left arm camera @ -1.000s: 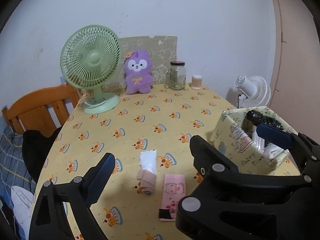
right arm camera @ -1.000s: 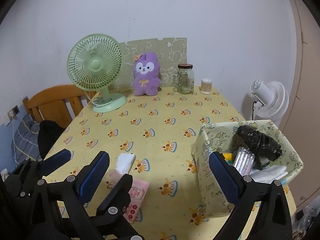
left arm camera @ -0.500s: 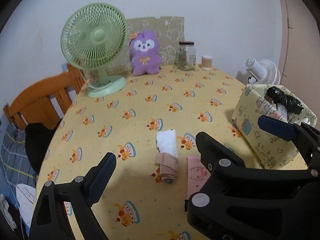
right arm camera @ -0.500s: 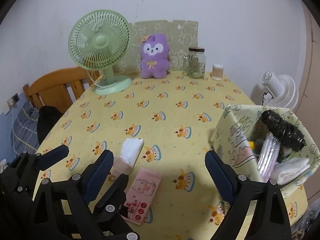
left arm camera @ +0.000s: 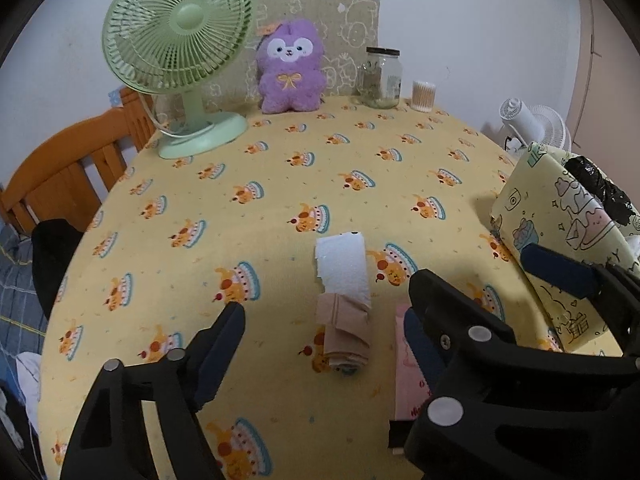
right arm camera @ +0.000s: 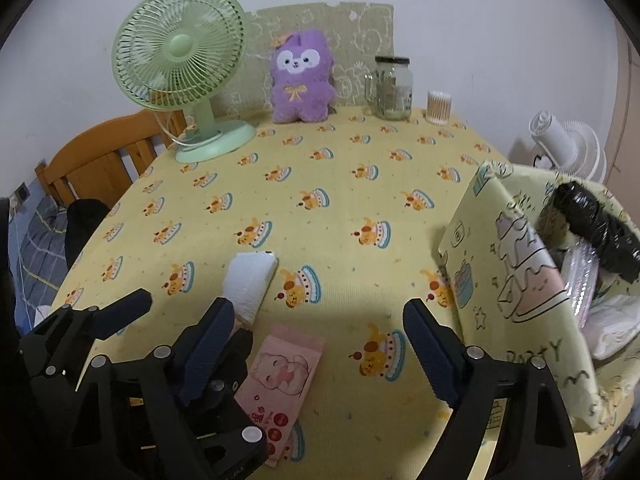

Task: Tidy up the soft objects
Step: 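Move both tools away from the box toward the white roll and pink pack, then close the left tool on the white roll with beige wrap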

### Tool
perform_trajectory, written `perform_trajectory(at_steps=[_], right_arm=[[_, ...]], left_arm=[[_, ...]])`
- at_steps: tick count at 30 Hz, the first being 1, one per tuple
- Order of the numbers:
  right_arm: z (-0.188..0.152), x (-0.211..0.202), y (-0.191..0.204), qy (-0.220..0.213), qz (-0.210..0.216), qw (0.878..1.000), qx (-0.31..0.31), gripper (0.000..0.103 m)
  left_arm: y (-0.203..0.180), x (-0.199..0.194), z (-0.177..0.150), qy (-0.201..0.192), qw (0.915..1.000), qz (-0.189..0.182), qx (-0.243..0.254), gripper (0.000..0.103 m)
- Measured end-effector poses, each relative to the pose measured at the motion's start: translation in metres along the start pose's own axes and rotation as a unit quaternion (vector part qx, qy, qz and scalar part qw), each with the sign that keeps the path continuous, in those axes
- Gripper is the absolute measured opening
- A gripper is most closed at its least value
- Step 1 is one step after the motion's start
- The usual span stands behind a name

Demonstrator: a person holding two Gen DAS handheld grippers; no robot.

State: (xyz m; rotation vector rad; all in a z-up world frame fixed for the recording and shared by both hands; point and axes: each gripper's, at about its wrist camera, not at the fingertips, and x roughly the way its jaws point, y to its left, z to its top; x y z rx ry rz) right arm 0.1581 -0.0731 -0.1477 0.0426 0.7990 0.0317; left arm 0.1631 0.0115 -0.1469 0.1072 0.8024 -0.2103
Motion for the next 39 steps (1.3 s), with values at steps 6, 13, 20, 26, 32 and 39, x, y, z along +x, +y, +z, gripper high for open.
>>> perform_trajectory(at_steps=[6, 13, 20, 26, 32, 39], right_arm=[[-0.001, 0.015, -0.005, 0.021, 0.001, 1.0, 0.01, 0.083], [-0.001, 0.025, -0.01, 0.032, 0.002, 0.999, 0.022, 0.083], [-0.004, 0.027, -0.011, 0.041, 0.004, 0.999, 0.027, 0.083], [-0.007, 0.02, -0.007, 0.037, 0.008, 0.999, 0.018, 0.083], [-0.013, 0.01, 0.002, 0.032, 0.014, 0.999, 0.006, 0.083], [-0.023, 0.002, 0.014, 0.032, 0.02, 0.999, 0.0, 0.083]], left_arm=[[-0.002, 0.018, 0.003, 0.017, 0.9998, -0.011, 0.006, 0.071], [-0.003, 0.027, 0.004, 0.026, 0.9993, -0.026, 0.004, 0.061], [-0.004, 0.028, 0.003, 0.031, 0.9991, -0.027, 0.006, 0.028], [0.0, 0.02, -0.004, 0.026, 0.9991, -0.032, -0.001, 0.023], [0.003, 0.005, -0.013, 0.017, 0.9995, -0.025, -0.003, 0.022], [0.011, -0.007, -0.027, 0.013, 0.9998, -0.009, -0.007, 0.022]])
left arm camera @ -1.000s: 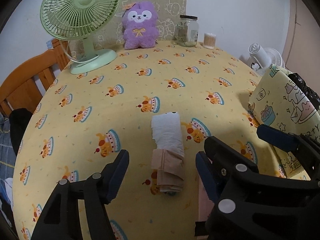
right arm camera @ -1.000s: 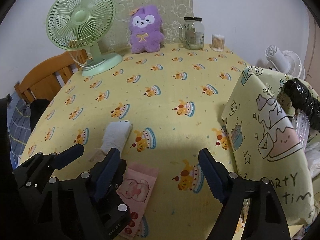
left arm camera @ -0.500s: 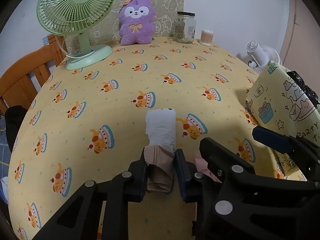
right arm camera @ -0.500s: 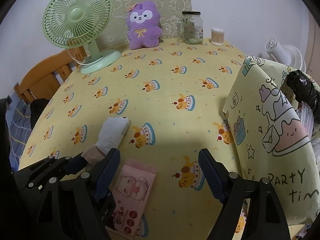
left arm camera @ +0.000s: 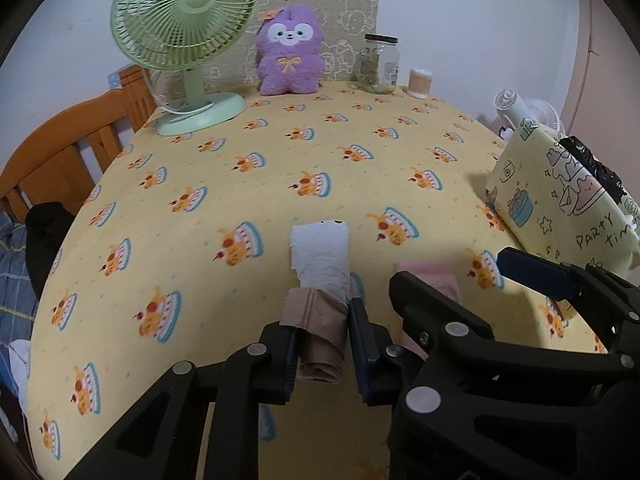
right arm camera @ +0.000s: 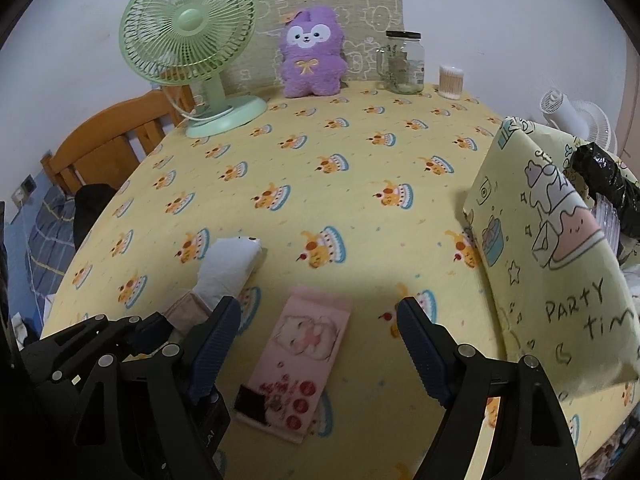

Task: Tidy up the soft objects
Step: 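Close the left tool on the white roll with beige wrap, then close the right tool on the pink tissue pack while the left tool holds the roll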

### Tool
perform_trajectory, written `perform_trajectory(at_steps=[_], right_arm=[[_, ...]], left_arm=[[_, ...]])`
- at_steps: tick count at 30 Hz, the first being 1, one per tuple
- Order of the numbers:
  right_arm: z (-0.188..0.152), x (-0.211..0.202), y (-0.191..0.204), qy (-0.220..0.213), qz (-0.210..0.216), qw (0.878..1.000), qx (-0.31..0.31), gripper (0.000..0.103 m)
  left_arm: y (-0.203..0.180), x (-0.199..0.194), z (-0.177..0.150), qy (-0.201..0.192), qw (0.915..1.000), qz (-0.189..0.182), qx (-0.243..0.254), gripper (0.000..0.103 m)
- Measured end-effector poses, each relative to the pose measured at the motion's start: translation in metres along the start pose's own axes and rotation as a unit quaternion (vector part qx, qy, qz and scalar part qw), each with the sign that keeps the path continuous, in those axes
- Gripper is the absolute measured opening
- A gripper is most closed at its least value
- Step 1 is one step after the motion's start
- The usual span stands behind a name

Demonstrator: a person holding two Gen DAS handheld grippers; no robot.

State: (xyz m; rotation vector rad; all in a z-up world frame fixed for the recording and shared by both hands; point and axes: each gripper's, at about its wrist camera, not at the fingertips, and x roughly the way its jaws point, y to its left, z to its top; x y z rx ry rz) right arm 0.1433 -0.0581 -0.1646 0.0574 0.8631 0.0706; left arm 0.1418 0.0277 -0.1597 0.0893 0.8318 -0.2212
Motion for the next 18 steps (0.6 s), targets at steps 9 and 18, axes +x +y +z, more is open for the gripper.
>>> perform_trajectory(at_steps=[9, 18], right_arm=[[-0.013, 0.007, 0.011, 0.028, 0.0, 0.999, 0.015, 0.074], [-0.016, 0.016, 0.014, 0.027, -0.025, 0.999, 0.027, 0.057]], left_arm=[[0.009, -0.007, -0.018, 0.005, 0.9999, 0.013, -0.005, 0.022], [0.011, -0.008, -0.021, 0.003, 0.9999, 0.011, 0.0, 0.022]])
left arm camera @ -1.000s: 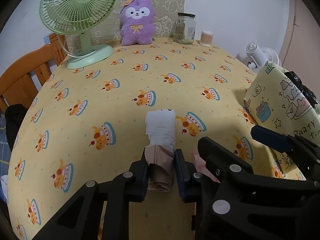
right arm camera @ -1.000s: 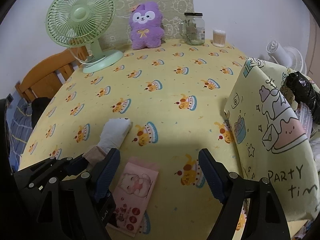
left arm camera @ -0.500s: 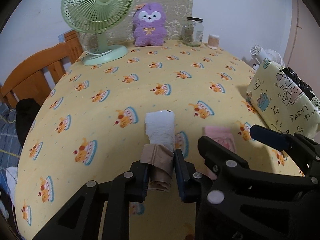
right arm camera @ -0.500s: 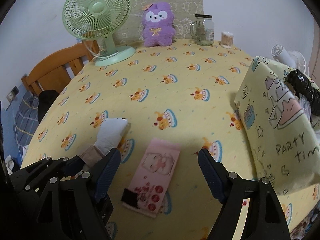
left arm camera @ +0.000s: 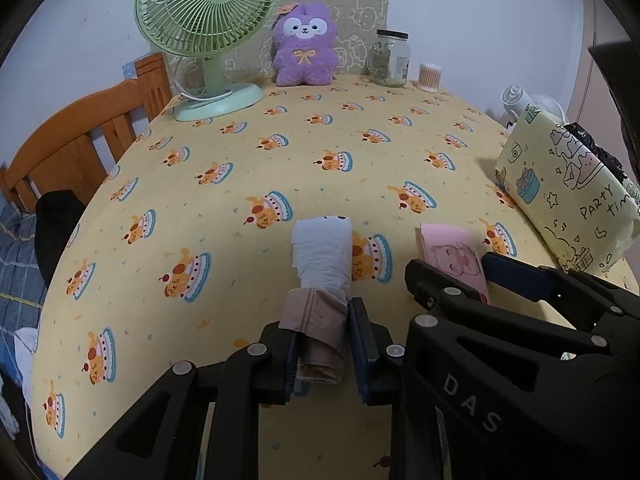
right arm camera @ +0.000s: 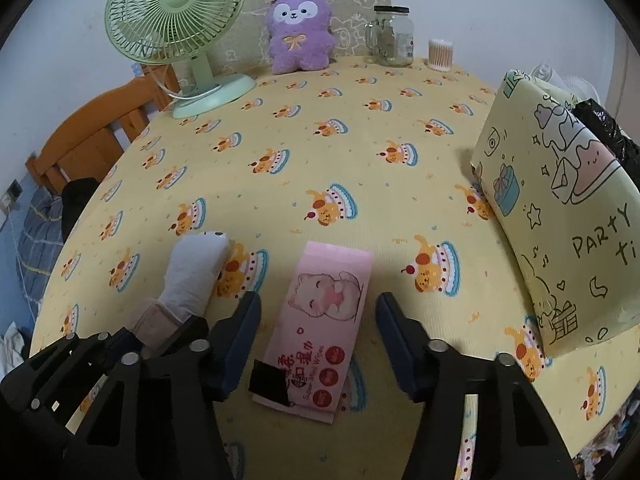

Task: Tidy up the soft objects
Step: 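Close the right tool on the pink tissue pack while the left tool holds the roll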

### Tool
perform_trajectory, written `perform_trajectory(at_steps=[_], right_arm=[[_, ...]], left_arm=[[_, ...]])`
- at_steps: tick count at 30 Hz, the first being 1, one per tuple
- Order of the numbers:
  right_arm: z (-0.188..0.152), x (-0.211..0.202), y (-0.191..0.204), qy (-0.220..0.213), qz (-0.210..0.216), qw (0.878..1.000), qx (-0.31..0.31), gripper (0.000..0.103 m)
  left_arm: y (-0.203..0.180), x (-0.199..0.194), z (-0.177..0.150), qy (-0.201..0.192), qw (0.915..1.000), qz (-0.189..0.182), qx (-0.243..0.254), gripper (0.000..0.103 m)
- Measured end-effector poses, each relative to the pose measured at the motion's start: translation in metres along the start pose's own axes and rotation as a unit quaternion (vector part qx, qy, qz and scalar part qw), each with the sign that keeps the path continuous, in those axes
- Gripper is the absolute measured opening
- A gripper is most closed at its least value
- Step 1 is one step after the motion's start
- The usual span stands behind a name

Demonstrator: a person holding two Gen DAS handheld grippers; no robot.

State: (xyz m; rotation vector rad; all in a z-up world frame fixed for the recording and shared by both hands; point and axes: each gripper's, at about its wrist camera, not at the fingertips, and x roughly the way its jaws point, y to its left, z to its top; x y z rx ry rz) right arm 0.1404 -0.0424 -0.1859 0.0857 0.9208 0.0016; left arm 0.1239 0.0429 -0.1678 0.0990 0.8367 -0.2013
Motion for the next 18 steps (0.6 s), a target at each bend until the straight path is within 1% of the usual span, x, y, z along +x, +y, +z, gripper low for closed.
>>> perform_trajectory(at_steps=[2, 8, 11, 18], right_arm=[[0.001, 0.001, 0.001, 0.0, 0.003, 1.0, -0.003, 0.045], [0.007, 0.004, -0.003, 0.002, 0.006, 1.0, 0.003, 0.044], [0.012, 0.006, -0.005, 0.003, 0.007, 1.0, -0.002, 0.043], [0.026, 0.01, -0.011, -0.002, 0.009, 1.0, -0.027, 0.043]], left_arm=[[-0.001, 0.001, 0.001, -0.001, 1.0, 0.002, 0.001, 0.022], [-0.003, 0.007, 0.008, 0.001, 0.9999, 0.005, -0.009, 0.024], [-0.006, 0.011, 0.012, 0.0, 0.9999, 0.008, -0.008, 0.023], [-0.009, 0.021, 0.024, 0.005, 0.9997, 0.005, -0.025, 0.023]])
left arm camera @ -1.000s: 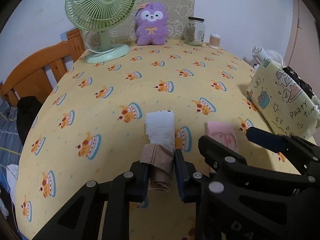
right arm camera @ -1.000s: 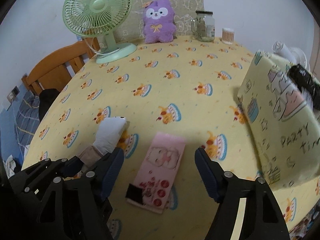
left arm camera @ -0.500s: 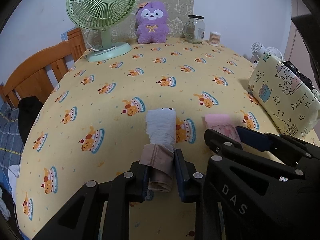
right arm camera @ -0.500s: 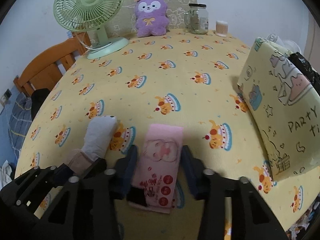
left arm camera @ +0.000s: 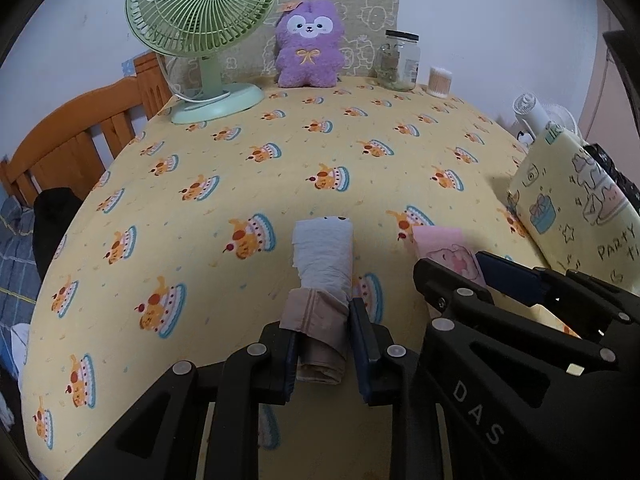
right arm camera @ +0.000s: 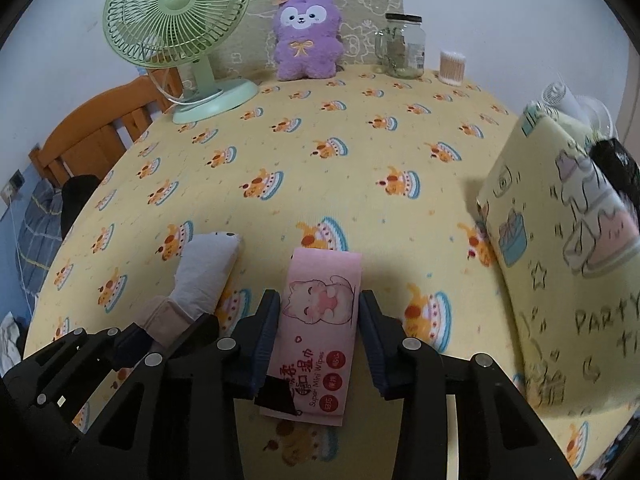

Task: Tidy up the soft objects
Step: 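Close the right tool on the pink tissue pack while the left tool holds the roll, then lift the pink pack with the right tool while the left tool lifts the roll toward the box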

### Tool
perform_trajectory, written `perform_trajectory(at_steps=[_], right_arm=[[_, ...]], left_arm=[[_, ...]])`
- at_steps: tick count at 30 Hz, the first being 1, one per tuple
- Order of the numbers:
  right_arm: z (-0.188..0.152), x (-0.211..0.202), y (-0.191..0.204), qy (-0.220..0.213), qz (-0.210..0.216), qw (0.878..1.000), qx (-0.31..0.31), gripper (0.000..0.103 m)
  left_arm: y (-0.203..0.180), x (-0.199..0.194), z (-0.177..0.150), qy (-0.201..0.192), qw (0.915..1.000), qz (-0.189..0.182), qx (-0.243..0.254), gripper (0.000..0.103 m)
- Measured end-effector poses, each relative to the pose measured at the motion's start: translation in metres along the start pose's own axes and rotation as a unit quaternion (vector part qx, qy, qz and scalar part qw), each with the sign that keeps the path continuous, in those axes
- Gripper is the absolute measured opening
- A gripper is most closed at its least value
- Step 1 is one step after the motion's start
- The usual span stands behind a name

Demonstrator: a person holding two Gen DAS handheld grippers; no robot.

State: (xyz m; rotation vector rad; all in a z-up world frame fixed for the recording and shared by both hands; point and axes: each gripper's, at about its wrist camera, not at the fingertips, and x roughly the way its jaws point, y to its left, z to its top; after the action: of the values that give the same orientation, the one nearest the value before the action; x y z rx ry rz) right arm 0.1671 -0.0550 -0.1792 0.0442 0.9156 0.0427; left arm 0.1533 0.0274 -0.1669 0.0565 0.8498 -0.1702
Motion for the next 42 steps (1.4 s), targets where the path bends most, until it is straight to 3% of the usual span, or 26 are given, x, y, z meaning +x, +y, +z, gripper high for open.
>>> perform_trajectory(at_steps=[9, 28, 33, 42], right_arm=[[0.01, -0.007, -0.007, -0.008, 0.015, 1.0, -0.012, 0.043], [0.025, -0.052, -0.007, -0.058, 0.038, 0.997, -0.039, 0.043], [0.022, -0.054, -0.007, -0.057, 0.037, 0.997, -0.04, 0.043], [0.016, -0.042, -0.011, -0.039, 0.034, 0.998, -0.035, 0.043]], left_arm=[[-0.004, 0.001, 0.009, -0.002, 0.9998, -0.001, -0.018, 0.022], [-0.015, -0.044, 0.024, -0.055, 0.998, 0.016, -0.025, 0.017], [-0.016, -0.044, 0.021, -0.051, 0.9983, 0.015, -0.024, 0.017], [-0.016, -0.028, 0.017, -0.033, 0.9991, 0.013, -0.024, 0.041]])
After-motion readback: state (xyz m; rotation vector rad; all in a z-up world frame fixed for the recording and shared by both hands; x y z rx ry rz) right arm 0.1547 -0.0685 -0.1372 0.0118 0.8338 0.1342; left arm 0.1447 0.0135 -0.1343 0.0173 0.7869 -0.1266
